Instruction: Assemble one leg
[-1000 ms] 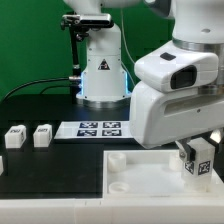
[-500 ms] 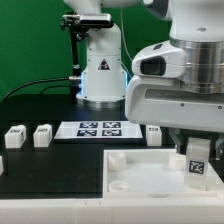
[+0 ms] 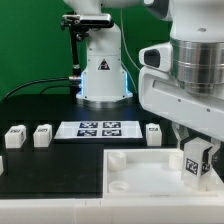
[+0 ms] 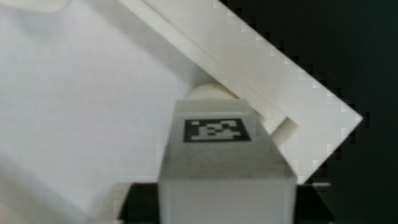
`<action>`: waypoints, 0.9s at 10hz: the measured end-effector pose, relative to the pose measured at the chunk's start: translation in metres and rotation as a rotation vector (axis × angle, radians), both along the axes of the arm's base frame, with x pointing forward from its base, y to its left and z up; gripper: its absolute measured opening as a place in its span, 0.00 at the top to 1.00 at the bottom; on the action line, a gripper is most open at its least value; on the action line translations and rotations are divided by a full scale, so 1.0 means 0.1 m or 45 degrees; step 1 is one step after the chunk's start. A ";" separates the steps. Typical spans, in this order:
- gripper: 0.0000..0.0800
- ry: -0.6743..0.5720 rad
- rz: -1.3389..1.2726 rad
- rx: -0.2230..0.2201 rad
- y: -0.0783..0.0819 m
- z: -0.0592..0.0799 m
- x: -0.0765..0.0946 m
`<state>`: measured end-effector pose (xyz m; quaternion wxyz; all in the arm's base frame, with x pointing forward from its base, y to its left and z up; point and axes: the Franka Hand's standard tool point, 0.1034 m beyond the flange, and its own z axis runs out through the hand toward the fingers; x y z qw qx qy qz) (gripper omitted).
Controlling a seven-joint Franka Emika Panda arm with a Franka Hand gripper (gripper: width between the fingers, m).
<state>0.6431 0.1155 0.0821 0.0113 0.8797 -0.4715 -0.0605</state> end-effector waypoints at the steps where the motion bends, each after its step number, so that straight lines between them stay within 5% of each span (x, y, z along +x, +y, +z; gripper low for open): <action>1: 0.63 -0.002 0.044 0.005 0.00 0.00 0.00; 2: 0.63 -0.003 0.102 0.012 0.00 0.00 0.00; 3: 0.36 -0.003 0.102 0.014 0.00 -0.01 0.00; 4: 0.36 -0.005 0.292 0.026 0.00 0.00 -0.01; 5: 0.24 -0.007 0.501 0.039 0.00 0.00 -0.01; 9: 0.19 -0.027 1.195 0.114 -0.03 0.01 0.01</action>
Offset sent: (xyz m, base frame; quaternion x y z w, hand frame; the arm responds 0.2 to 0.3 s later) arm 0.0005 -0.0011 0.0042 0.0015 -0.0104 -0.1930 0.9811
